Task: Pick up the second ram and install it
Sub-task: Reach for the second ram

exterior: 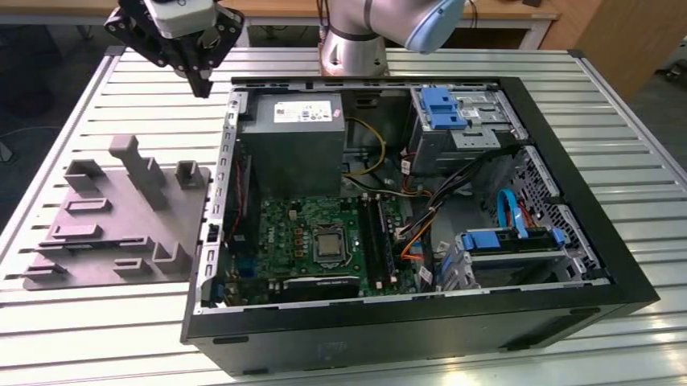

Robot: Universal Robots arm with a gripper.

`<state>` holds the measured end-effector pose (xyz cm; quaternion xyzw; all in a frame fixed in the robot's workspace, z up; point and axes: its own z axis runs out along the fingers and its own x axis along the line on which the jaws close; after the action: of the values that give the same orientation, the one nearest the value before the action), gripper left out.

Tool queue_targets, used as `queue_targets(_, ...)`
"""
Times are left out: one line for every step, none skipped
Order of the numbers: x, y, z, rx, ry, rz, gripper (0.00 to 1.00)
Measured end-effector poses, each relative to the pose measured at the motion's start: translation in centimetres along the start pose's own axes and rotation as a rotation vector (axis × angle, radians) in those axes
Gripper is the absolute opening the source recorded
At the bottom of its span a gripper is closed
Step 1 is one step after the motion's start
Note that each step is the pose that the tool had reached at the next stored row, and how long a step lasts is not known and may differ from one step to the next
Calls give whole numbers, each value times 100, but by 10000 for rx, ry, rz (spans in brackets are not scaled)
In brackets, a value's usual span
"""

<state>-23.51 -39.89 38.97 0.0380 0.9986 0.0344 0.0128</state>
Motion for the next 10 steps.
queue_targets(9,-1,0,0,0,0,10)
queue_targets(20,-2,0,0,0,0,10)
queue_targets(29,-2,-1,1,0,0,10)
queue_targets(38,-3,-1,1,1,0,10)
queue_targets(45,-4,-1,0,0,0,10)
queue_targets(53,-4,-1,0,0,0,10)
queue_targets(62,-5,-1,0,0,0,10)
queue_targets(73,-5,-2,0,0,0,10)
queue_targets(83,-6,-2,0,0,0,10)
queue_targets(95,-7,-2,0,0,0,10)
